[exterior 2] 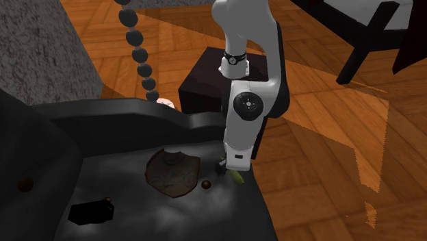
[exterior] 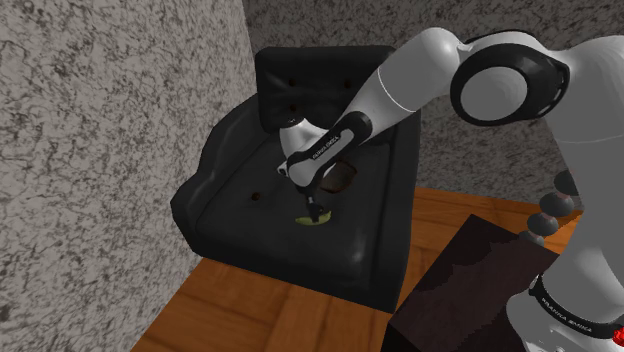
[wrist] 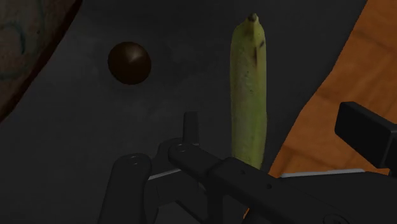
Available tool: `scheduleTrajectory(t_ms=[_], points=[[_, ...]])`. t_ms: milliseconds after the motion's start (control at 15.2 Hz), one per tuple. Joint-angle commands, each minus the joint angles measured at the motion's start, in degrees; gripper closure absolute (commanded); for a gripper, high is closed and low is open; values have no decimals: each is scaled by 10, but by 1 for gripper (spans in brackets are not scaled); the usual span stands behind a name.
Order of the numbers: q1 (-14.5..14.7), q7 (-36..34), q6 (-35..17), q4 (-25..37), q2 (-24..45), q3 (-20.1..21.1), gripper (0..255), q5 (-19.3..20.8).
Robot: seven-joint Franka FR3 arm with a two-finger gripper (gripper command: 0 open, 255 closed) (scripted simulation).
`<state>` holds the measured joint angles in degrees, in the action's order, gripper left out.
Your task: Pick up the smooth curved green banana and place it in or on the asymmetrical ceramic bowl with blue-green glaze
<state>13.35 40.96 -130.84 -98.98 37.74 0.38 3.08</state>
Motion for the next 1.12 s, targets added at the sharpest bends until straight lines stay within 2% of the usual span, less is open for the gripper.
scheduleTrajectory(t_ms=[0, 330, 858, 924, 1056], points=[[0, 3, -10, 2, 13, 0, 0, 2], [0, 2, -39, 1, 41, -1, 0, 3], [0, 2, -39, 1, 41, -1, 0, 3], [0, 2, -39, 1, 41, -1, 255, 3], [0, 2, -39, 1, 41, -1, 255, 3]])
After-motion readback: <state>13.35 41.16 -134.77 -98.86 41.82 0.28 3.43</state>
